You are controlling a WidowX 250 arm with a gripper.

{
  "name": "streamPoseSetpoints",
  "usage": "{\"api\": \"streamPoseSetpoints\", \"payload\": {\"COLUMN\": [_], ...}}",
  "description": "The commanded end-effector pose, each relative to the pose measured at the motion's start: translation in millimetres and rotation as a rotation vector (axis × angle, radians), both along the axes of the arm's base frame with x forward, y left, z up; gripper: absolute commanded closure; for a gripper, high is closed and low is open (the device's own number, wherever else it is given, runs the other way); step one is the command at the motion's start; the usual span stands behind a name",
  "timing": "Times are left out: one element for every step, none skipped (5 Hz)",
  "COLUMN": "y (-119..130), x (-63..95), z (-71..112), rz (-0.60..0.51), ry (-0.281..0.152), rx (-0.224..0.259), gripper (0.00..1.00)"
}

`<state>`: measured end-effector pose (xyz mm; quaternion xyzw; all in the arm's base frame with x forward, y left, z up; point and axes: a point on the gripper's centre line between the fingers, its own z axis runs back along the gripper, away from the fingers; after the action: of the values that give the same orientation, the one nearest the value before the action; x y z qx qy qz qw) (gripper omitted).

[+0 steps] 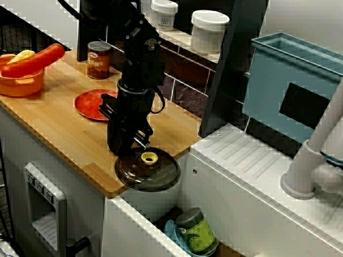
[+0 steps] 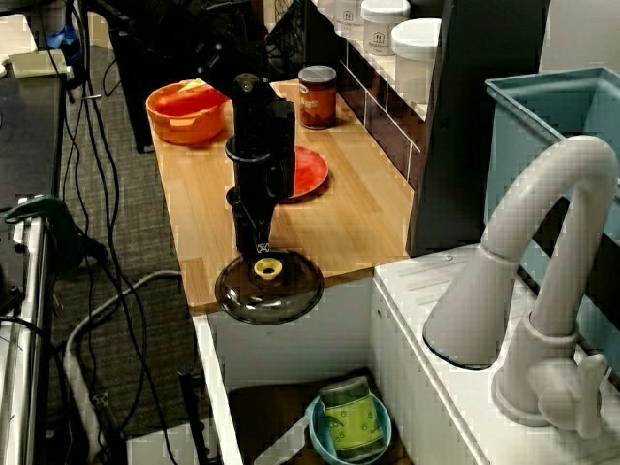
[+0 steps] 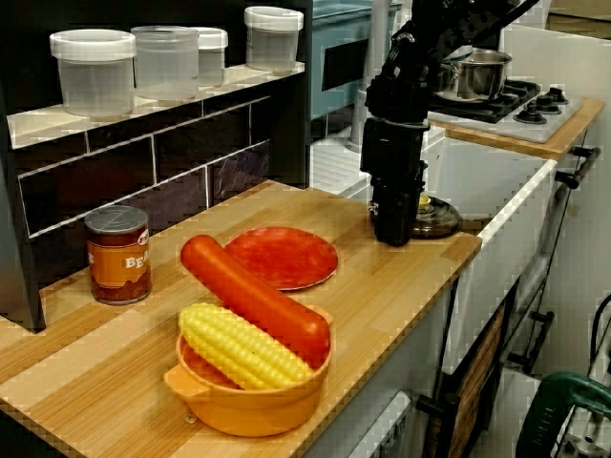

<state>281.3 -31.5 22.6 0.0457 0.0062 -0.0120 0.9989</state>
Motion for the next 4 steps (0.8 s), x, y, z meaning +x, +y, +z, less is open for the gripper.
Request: {"api": "streamPoseSetpoints", "payload": {"y": [-20.4,-28.5,-31.5,-27.5], "x": [7.4,5.3,3.5,4.2], "z": [16.1,20.3,19.5,20.9], "rz": [-0.018,-0.030,-0.037,-0.037], "ry": [-0.015,0.005,0.014,0.009], "rx": [-0.023,-0.038,-0.041,-0.042], "gripper": [1.00,1.00,1.00,1.00]}}
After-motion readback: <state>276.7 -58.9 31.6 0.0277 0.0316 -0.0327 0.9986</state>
